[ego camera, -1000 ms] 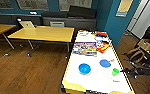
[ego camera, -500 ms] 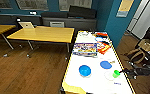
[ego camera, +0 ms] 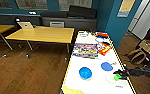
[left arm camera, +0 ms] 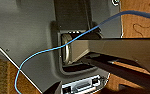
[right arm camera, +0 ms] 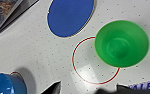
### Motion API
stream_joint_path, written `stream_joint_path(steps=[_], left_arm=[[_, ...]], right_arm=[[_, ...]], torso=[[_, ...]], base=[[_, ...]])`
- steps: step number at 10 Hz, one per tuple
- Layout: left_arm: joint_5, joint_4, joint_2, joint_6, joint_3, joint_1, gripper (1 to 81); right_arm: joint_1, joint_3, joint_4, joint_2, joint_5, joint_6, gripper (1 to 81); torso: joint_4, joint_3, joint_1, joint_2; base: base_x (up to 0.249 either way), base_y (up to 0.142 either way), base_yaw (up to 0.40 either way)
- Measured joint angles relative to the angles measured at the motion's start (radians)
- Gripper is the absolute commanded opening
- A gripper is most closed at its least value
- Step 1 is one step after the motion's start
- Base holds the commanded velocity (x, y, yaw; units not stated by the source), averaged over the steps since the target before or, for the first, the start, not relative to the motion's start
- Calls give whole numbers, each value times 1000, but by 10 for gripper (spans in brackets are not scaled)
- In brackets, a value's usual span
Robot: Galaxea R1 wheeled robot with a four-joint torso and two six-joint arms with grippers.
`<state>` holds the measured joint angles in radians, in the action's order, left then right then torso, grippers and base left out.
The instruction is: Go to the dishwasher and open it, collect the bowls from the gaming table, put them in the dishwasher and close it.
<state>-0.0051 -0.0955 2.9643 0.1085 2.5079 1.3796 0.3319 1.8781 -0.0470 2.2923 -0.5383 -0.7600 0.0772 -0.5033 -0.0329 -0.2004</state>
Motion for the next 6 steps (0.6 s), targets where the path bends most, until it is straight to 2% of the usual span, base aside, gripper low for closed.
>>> stream_joint_path(steps=[2,6], left_arm=[[2,0,0,0,0,11,811],[3,0,0,0,0,13,811]], right_arm=[[18,3,-7,4,-3,0,811],[1,78,-10,-47,-7,0,811]], torso=[[0,0,1,0],[0,0,1,0]], base=[[0,0,0],[0,0,0]])
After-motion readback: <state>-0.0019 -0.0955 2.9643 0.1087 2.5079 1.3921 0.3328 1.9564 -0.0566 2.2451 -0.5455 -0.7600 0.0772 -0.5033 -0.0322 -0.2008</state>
